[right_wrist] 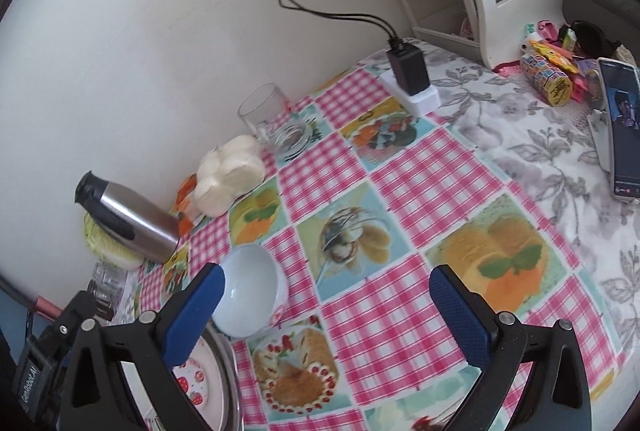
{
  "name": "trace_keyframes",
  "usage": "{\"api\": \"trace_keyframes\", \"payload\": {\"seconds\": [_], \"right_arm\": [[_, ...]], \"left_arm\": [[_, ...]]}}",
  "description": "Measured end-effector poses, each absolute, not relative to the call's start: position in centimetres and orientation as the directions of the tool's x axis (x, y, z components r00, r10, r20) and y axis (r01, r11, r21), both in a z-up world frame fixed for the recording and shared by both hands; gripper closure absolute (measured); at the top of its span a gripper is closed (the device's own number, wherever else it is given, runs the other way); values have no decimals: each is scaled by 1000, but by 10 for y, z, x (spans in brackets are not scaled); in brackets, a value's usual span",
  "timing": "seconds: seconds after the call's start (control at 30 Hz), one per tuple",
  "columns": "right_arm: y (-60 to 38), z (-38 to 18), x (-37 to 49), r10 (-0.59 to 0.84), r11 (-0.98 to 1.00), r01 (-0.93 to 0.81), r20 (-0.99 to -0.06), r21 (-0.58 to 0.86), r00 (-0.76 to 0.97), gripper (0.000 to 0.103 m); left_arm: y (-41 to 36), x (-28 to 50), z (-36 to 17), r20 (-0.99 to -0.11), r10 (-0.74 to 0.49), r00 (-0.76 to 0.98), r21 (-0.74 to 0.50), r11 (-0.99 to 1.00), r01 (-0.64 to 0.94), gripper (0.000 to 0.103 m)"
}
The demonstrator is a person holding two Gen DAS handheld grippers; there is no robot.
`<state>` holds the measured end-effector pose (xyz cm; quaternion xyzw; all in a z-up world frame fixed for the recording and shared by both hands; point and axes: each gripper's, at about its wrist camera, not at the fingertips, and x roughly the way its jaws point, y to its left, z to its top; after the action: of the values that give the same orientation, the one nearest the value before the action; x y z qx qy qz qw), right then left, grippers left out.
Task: Organize plates and bowls
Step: 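Move both grippers to the rim of the round white bowl, then close both grippers on the round bowl rim and lift it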
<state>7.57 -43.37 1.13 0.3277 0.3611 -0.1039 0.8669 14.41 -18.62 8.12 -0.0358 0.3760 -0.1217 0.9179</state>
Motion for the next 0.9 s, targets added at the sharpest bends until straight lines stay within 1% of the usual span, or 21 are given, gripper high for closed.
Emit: {"api": "trace_keyframes", "payload": {"seconds": [0.17, 0.4, 0.47, 0.53, 0.73, 0.83, 0.9], "right_arm": [[-456, 0, 73, 17, 731, 475, -709, 490, 705, 0], [-462, -13, 80, 22, 716, 482, -706, 505, 708, 0], [-461, -17, 84, 27, 716, 478, -704, 509, 710, 0], [-458, -22, 90, 34, 719, 475, -708, 508, 706, 0], [-444, -38, 106, 69, 723, 461, -718, 514, 692, 0], [-436, -47, 116, 91, 730, 451, -727, 513, 681, 4], [-430, -52, 123, 99, 739, 443, -733, 507, 673, 9]], "left_arm": [[-216, 149, 66, -712, -249, 657, -115, 964, 240, 3], [-246, 161, 43, -744, -262, 614, -100, 953, 284, 3], [-250, 166, 37, -751, -260, 607, -98, 953, 287, 6], [-252, 172, 30, -762, -258, 594, -99, 953, 287, 17], [-248, 191, 7, -787, -229, 573, -98, 963, 251, 17], [-243, 199, -2, -803, -210, 558, -101, 970, 220, 22], [-239, 203, -6, -807, -204, 554, -106, 973, 203, 22]]}}
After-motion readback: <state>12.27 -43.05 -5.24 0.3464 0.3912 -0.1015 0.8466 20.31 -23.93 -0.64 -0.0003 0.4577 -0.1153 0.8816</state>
